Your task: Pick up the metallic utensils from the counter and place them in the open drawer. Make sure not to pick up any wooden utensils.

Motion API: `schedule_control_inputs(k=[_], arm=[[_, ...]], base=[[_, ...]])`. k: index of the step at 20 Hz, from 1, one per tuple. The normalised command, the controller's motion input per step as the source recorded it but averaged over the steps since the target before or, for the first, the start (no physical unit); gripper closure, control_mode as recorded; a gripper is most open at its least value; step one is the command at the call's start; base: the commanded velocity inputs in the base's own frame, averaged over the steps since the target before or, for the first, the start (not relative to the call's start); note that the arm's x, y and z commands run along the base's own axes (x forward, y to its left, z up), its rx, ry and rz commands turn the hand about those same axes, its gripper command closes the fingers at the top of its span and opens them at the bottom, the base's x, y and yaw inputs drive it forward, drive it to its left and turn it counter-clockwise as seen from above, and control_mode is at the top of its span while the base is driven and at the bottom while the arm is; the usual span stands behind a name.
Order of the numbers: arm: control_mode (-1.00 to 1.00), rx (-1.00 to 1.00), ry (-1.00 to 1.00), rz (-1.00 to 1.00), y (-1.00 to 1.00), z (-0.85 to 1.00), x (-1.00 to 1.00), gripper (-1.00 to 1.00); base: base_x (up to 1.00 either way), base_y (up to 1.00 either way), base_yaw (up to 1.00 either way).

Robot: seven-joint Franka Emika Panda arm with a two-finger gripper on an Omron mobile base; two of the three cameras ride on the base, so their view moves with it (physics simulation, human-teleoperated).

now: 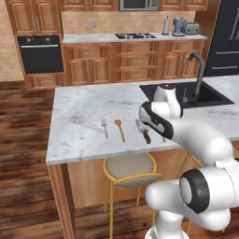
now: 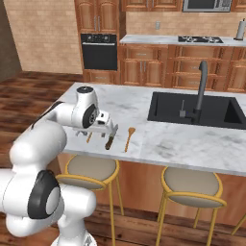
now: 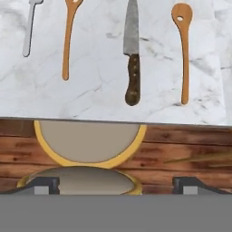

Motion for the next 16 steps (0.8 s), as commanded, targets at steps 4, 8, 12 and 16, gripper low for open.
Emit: schedule_control_inputs(k=[4, 8, 12, 16], arm=[[-1.0, 0.0, 0.0, 0.0, 0.0, -0.01, 0.53, -1.0], [-1.0, 0.0, 0.0, 0.0, -0.06, -0.03, 0.46, -1.0], [-1.0, 0.0, 0.03, -0.01, -0.1, -0.16, 0.2, -1.0], [-1.0, 0.0, 0.01, -0.03, -0.09, -0.31, 0.02, -1.0]], base=[[0.0, 0.0, 0.0], [0.0, 0.0, 0.0], [0.0, 0.0, 0.0], [0.0, 0.0, 0.0]])
